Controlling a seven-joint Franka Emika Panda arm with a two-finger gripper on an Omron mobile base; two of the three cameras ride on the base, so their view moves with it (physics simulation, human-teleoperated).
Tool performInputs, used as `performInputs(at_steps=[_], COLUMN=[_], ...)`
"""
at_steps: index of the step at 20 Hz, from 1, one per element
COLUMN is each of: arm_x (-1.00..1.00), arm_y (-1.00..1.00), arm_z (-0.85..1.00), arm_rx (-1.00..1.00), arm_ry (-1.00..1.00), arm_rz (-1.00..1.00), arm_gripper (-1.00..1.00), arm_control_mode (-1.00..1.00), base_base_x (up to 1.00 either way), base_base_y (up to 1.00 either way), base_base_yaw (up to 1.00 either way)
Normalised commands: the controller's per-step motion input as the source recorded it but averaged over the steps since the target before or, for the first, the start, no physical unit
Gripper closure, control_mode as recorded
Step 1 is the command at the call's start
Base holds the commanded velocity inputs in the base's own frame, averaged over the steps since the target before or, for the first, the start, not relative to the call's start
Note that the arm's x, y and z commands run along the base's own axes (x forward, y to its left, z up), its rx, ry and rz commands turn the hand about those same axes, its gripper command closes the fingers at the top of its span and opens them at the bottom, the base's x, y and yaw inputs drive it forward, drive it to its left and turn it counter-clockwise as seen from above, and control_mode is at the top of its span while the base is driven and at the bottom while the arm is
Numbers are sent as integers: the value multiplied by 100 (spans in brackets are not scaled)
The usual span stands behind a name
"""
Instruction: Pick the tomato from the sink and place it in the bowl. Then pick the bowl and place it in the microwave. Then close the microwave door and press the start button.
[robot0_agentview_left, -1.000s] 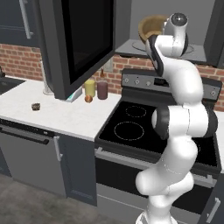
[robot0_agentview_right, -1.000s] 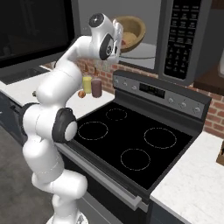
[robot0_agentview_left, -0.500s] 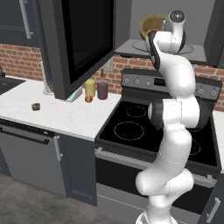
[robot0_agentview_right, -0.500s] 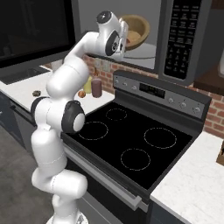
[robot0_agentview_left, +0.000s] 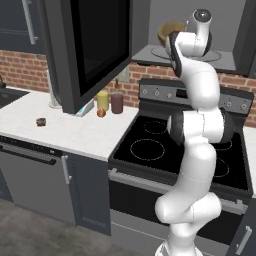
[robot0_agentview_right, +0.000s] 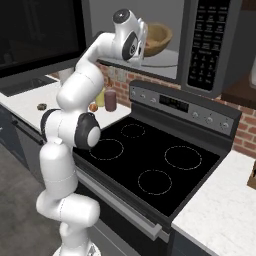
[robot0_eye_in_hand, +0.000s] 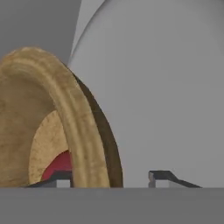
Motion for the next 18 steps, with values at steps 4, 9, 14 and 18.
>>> performInputs(at_steps=[4,9,14,18], arm_x=[-5,-46,-67,-89], arm_y=[0,8,22,8], arm_z=[-32,-54,-14,27], arm_rx=[0,0,2,3], arm_ry=[-37,-57,-61,-21], arm_rz=[0,0,0,-4], arm_gripper=[-100,-100,-100,-100], arm_control_mode=[-100,-100,-100,-100], base_base_x=[0,0,0,0], base_base_y=[0,0,0,0], base_base_yaw=[0,0,0,0])
